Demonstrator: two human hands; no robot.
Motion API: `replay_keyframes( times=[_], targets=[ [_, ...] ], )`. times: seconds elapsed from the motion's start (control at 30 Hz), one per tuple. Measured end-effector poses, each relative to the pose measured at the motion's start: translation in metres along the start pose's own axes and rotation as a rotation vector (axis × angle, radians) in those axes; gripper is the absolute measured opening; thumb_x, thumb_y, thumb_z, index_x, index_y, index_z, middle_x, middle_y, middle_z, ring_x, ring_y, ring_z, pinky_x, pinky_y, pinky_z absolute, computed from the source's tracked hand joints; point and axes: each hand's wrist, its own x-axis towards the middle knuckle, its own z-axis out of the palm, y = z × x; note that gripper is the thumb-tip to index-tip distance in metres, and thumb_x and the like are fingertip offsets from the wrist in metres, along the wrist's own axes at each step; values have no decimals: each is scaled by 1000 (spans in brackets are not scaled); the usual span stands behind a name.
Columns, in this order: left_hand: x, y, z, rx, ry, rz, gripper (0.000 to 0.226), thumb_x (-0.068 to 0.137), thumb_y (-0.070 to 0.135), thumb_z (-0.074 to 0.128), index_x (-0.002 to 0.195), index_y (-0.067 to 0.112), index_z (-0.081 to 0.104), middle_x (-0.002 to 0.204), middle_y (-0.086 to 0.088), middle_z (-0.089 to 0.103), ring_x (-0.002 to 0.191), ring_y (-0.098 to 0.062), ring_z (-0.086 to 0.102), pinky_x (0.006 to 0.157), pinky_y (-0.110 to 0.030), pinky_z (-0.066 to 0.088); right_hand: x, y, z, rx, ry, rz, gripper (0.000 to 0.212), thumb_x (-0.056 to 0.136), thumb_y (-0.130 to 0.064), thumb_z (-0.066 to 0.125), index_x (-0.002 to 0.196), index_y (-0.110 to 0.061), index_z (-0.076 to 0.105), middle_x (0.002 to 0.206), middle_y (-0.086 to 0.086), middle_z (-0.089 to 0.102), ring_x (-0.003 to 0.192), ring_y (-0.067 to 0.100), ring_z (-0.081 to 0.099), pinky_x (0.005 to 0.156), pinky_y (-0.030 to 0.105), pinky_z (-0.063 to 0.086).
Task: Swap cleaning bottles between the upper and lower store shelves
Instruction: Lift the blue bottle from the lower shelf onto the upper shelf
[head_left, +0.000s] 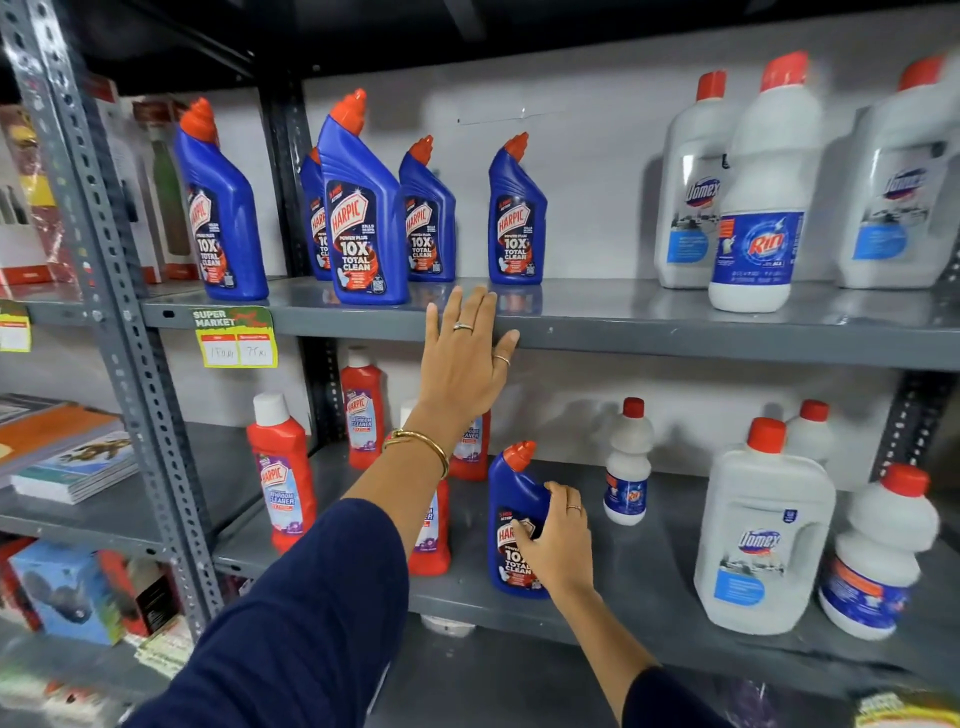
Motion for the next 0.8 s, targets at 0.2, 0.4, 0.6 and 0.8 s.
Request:
replay_keyframes(
  times=[0.2, 0.4, 0.6, 0.8],
  targets=[
    [0, -4, 2, 7, 2, 11, 49, 95, 33, 39, 137, 7, 31, 148, -13, 31, 140, -31, 16, 114, -44, 3, 4, -3, 7, 326, -121, 142, 78, 67, -11, 77, 130, -15, 32, 129, 10, 44, 110, 22, 53, 87, 37, 51],
    [1, -5, 1, 32, -25, 13, 51, 95, 34, 37, 139, 9, 26, 151, -12, 25, 141, -30, 10, 114, -43, 0, 5, -6, 5, 389, -106, 125, 73, 65, -4, 76, 125, -12, 36, 126, 11, 45, 109, 22, 53, 86, 34, 50],
    [2, -3, -2, 47, -71, 0, 52, 96, 34, 35, 140, 8, 24, 152, -12, 23, 141, -30, 8, 114, -44, 0, 0, -28, -26, 441, 8, -32, 68, 66, -4, 76, 122, -8, 38, 122, 12, 48, 105, 17, 51, 85, 17, 44],
    [1, -7, -12, 119, -150, 52, 55, 97, 32, 31, 143, 9, 10, 155, -11, 11, 142, -27, 1, 115, -44, 0, 3, -79, -98, 551, 225, -242, 71, 66, -6, 76, 125, -14, 38, 111, -4, 45, 95, 2, 48, 82, 1, 36]
  ],
)
